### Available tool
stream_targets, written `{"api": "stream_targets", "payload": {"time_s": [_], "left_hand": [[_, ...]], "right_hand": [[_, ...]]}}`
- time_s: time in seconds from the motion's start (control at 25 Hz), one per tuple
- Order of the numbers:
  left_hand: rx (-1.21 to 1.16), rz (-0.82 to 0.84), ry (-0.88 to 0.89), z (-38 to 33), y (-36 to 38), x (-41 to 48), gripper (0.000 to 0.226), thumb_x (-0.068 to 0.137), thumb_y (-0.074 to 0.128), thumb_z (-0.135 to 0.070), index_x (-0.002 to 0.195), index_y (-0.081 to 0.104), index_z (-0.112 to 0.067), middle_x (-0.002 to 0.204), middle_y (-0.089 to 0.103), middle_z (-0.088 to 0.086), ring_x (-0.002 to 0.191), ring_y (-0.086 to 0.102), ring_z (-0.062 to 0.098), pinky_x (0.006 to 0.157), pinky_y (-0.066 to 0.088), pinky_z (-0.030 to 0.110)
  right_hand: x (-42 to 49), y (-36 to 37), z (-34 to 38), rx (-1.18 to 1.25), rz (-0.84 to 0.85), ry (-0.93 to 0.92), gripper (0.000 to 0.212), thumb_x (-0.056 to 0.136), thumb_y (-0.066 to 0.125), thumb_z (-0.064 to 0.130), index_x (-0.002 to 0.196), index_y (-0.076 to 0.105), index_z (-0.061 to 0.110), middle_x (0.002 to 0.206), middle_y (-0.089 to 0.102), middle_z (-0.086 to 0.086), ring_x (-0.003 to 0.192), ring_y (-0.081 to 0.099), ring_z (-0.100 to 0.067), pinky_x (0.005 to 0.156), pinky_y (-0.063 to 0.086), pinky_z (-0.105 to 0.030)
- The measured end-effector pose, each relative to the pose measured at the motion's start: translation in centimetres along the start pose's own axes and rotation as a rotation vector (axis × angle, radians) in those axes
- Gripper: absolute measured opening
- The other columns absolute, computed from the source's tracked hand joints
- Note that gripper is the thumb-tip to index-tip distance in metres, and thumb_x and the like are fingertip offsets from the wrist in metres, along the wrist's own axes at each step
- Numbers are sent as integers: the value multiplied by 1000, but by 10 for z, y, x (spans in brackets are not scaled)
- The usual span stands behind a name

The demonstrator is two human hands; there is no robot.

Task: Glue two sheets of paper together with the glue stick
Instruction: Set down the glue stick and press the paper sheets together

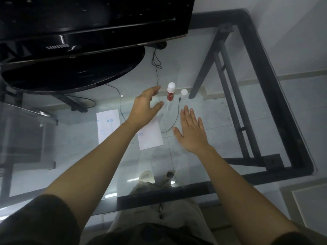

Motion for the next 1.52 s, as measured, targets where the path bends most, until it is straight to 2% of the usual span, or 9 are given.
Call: {"api": "stream_targets", "payload": {"time_s": [0.16, 0.24, 0.32, 0.52, 0.8, 1.04, 1.16, 1.36, 1.52], "left_hand": [[81, -124, -125, 41, -32, -72, 41, 93, 52, -16, 132, 45, -9, 135, 52, 12, 120, 50, 25, 101, 36, 29], [167, -169, -146, 59, -43, -105, 38, 92, 52, -9, 130, 48, -4, 134, 52, 16, 123, 48, 30, 103, 34, 32], [264, -185, -138, 75, -54, -123, 36, 90, 52, -2, 126, 52, -1, 133, 52, 20, 122, 47, 36, 102, 36, 39], [415, -74, -81, 93, -67, -128, 31, 88, 57, -2, 119, 58, 1, 127, 55, 25, 112, 49, 44, 96, 44, 49], [420, -1, 9, 68, -36, -134, 31, 86, 62, -10, 116, 60, 0, 124, 58, 23, 110, 51, 41, 94, 45, 45], [358, 5, 35, 50, -16, -132, 38, 86, 63, -15, 121, 57, -4, 126, 58, 18, 109, 52, 36, 94, 44, 41], [439, 51, 53, 57, -21, -132, 40, 86, 63, -21, 123, 57, -9, 131, 56, 13, 111, 52, 35, 93, 44, 43], [505, 100, 21, 48, -6, -125, 40, 87, 61, -29, 123, 57, -12, 133, 55, 10, 113, 51, 35, 90, 46, 45], [502, 119, -1, 43, 11, -114, 42, 91, 54, -34, 128, 51, -15, 139, 49, 9, 121, 45, 32, 96, 41, 44]], "right_hand": [[-10, -14, 30, 244, -175, 17, 59, 94, 45, 28, 144, 20, 9, 155, 17, -11, 140, 16, -26, 113, 18, -35], [-17, -15, 51, 350, -229, 16, 55, 91, 52, 27, 139, 33, 10, 146, 31, -11, 132, 29, -26, 105, 33, -35], [-18, -11, 68, 395, -199, 44, 58, 87, 60, 33, 135, 36, 10, 138, 35, -11, 125, 34, -26, 98, 39, -33], [-11, -3, 86, 442, -112, 112, 74, 73, 75, 19, 134, 33, 11, 137, 31, -13, 122, 34, -30, 98, 37, -37], [-7, -9, 76, 500, -111, 146, 75, 73, 76, 12, 134, 33, 12, 138, 32, -12, 120, 42, -30, 98, 42, -40], [-10, -13, 47, 476, -133, 156, 78, 71, 77, 13, 134, 32, 15, 132, 40, -12, 117, 45, -28, 90, 42, -34], [-11, -12, 35, 508, -120, 192, 84, 70, 78, 12, 137, 29, 16, 136, 37, -11, 116, 46, -27, 89, 45, -35], [-16, -11, 20, 677, -106, 234, 90, 69, 79, 10, 140, 25, 21, 134, 44, -8, 102, 46, -12, 77, 43, -25], [-20, -14, 7, 699, -153, 243, 81, 71, 78, 15, 135, 30, 25, 120, 51, -4, 99, 44, -10, 73, 39, -16]]}}
Point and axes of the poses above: each hand's wrist, its own x-axis towards the middle knuckle, its own y-axis out of the palm, z = x × y, the point moved 5 cm from there along x, towards the middle knuckle
